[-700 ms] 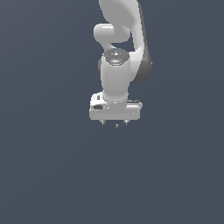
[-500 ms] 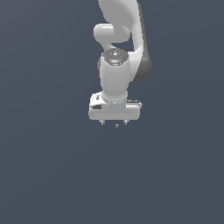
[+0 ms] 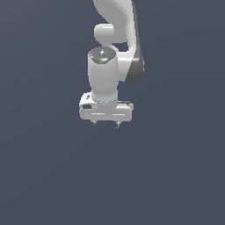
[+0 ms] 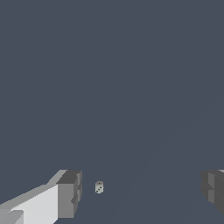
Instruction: Pick up the object and move it to a goal position.
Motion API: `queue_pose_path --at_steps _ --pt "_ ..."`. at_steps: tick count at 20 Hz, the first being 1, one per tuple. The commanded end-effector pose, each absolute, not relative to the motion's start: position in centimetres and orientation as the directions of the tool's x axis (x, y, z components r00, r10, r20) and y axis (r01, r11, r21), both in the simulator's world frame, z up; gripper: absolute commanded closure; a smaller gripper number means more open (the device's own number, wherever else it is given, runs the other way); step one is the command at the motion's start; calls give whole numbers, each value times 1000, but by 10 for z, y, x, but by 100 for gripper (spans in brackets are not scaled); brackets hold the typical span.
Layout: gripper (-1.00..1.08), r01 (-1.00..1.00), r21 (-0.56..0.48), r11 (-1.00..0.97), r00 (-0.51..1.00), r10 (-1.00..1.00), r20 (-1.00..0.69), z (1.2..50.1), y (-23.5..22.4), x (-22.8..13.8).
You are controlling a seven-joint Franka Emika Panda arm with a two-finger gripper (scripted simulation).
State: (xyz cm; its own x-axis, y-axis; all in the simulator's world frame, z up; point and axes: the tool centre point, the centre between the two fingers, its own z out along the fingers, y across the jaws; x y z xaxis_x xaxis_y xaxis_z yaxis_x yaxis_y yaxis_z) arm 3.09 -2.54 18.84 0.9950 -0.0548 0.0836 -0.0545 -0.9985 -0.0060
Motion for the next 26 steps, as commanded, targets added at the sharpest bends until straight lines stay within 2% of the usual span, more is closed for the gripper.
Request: queue_pose_path --at_steps 1,13,26 --pt "-92 -51 -6 -999 995 -51 83 188 -24 31" --pt "-92 89 11 -996 993 89 72 174 -22 24" --pt "-92 434 35 -900 899 435 38 141 -13 4"
